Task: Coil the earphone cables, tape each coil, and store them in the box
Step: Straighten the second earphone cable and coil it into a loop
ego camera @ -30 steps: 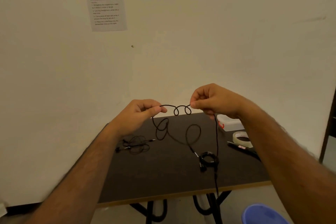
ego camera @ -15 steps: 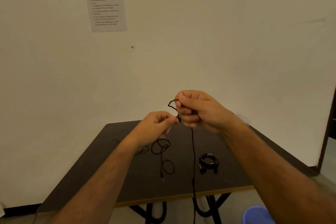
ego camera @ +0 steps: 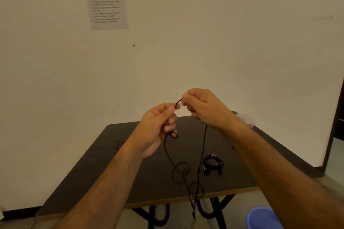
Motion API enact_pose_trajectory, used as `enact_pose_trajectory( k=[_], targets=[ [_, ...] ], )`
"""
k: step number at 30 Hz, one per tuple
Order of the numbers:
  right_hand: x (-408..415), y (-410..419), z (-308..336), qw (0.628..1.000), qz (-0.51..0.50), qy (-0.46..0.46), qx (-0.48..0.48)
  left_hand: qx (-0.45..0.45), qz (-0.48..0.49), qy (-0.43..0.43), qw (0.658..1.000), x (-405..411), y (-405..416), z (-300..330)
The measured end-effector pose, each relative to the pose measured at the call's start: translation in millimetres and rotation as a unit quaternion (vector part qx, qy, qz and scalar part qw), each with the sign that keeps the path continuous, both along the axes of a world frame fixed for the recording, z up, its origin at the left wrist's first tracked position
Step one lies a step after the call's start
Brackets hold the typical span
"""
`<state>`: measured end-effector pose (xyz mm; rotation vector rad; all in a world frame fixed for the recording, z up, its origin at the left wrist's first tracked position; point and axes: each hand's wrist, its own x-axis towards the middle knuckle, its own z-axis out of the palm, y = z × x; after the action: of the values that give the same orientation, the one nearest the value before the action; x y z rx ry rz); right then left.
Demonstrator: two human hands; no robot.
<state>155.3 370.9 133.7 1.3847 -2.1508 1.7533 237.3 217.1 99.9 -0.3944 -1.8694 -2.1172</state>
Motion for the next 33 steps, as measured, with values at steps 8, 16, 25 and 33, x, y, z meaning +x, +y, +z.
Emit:
enact_pose_trajectory(
  k=[8,16,25,33],
  targets=[
    [-12,37,13,0.995,-0.033,-0.072,-0.068,-0.196,0.083,-0.04,0.976,6,-36,-9],
    [-17,39,-3,0.933,0.195,-0.256,0.164,-0.286,0.088,-0.011,0.954,7,-25,12],
    [-8,30,6,0.99,-0.029,0.06,0.125,-0.348,0.096,-0.01,0.933,5,-23,12],
    [-9,27,3,0.993,-0.098,0.031,0.053,-0.364,0.161,-0.019,0.917,8,-31,16]
  ],
)
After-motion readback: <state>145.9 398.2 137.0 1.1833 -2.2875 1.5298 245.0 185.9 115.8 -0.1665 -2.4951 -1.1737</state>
